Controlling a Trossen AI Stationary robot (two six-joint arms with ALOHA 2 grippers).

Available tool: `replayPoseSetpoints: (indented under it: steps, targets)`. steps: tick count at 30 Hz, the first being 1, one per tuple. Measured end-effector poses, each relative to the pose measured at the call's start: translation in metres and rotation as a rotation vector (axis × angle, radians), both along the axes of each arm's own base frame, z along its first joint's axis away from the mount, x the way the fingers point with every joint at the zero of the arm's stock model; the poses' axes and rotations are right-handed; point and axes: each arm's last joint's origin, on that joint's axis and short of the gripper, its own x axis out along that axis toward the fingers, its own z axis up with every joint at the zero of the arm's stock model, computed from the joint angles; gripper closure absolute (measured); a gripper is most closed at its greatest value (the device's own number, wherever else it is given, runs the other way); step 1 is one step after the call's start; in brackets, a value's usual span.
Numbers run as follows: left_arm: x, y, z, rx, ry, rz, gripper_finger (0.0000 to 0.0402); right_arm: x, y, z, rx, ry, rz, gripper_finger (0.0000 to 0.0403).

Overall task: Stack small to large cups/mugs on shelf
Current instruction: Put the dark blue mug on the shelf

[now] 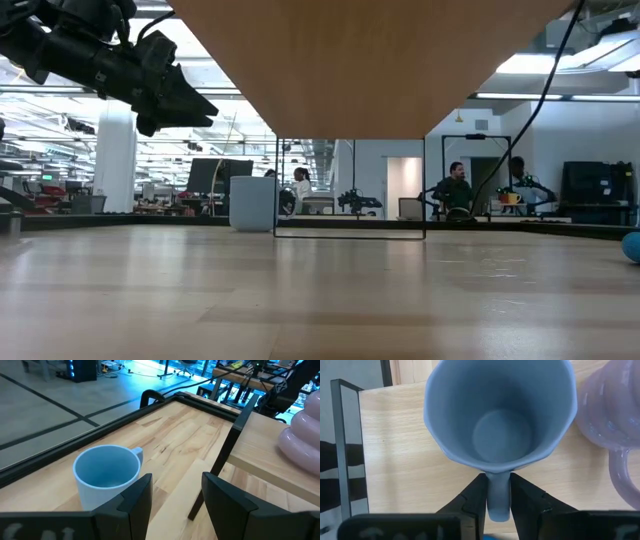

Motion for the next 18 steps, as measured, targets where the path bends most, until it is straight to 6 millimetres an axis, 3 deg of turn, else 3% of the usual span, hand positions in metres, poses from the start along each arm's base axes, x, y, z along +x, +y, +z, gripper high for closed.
replayPoseSetpoints:
  steps: [18]
  targets:
    - [0.0, 0.0, 0.0, 0.001, 0.001, 0.0, 0.0239, -0.0007, 0.0004, -0.0002, 0.016, 0.013, 0.008, 0.0304]
